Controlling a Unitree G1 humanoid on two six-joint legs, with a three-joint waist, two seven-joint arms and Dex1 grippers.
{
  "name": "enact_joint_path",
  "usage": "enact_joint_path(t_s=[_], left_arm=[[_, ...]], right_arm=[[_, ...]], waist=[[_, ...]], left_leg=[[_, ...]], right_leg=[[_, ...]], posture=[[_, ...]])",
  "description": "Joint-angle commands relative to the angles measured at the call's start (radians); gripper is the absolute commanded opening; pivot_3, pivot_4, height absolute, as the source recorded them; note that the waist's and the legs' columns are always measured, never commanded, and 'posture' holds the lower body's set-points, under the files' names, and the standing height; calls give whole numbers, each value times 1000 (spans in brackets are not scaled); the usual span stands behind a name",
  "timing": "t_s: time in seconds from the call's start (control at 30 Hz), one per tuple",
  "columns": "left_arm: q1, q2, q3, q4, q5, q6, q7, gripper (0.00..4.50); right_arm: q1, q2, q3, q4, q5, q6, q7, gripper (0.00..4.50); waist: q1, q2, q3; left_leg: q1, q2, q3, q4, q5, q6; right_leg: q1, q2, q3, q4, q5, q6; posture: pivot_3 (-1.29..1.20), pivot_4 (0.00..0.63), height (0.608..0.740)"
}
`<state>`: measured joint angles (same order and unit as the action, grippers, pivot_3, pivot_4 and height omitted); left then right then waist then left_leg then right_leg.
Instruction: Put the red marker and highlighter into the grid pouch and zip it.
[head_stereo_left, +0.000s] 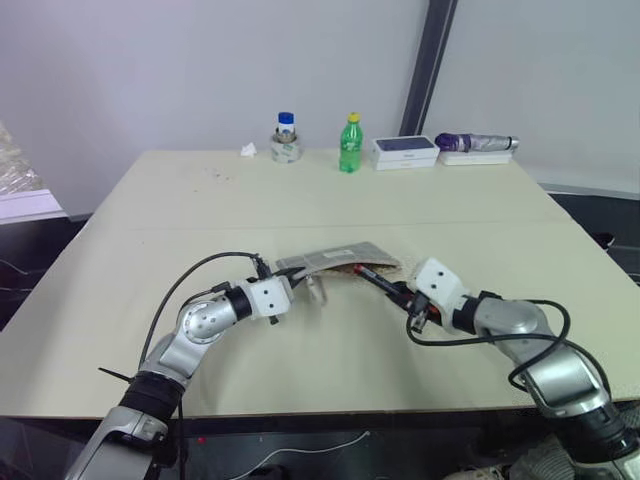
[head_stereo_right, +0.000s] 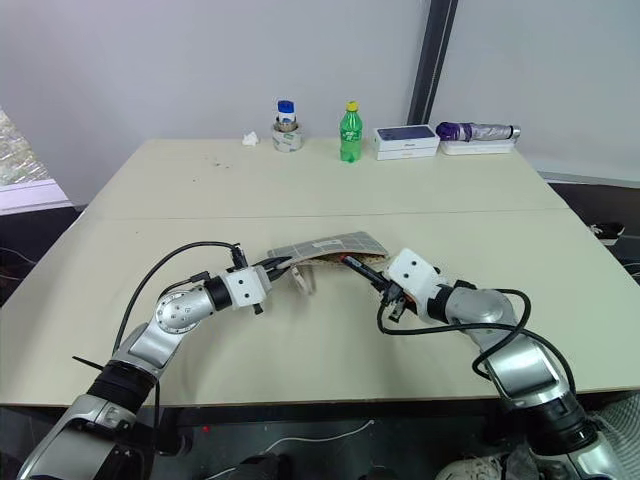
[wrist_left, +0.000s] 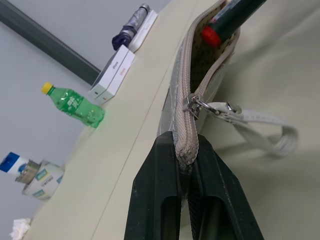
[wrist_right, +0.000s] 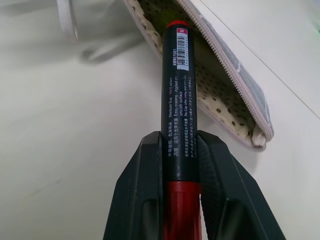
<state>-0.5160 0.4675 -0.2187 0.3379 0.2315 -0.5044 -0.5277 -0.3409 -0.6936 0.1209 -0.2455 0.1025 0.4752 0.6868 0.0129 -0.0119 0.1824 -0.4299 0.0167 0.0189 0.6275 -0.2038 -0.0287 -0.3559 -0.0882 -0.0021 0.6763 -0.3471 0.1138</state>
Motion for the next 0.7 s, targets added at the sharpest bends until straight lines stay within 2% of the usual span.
enact_joint_path(t_s=[0.03,0.17,0.33,0.6,0.67,0.7], left_arm=[[3,-9,-3,-47,-2,-17,8,0],[-10,-14,-8,-55,3,-19,3,0],[-24,-20,-15,-60,-6,-26,-21,0],[-5,-3,-19,-51,-25,-43,-58,0],[-4,-2,-16,-56,-21,-34,-58,0],[-4,-1,-16,-57,-18,-32,-56,0]], right_arm=[[-33,-19,29,26,-59,-82,18,400],[-88,-20,89,85,-141,-169,29,400],[-207,-19,210,186,-321,-381,27,400],[-368,49,332,423,-462,-733,20,400],[-388,69,319,472,-451,-778,13,1520],[-391,77,311,485,-439,-793,21,1886]], waist=[[-1,0,0],[-3,0,0],[-7,0,0],[-8,0,0],[-7,0,0],[-6,0,0]], left_leg=[[0,0,0,0,0,0],[0,0,0,0,0,0],[0,0,0,0,0,0],[0,0,0,0,0,0],[0,0,0,0,0,0],[0,0,0,0,0,0]], right_leg=[[0,0,0,0,0,0],[0,0,0,0,0,0],[-1,0,0,0,0,0],[-1,0,0,0,0,0],[-1,0,0,0,0,0],[-1,0,0,0,0,0]], posture=[[0,150,740],[0,150,740],[0,150,740],[0,150,740],[0,150,740],[0,150,740]])
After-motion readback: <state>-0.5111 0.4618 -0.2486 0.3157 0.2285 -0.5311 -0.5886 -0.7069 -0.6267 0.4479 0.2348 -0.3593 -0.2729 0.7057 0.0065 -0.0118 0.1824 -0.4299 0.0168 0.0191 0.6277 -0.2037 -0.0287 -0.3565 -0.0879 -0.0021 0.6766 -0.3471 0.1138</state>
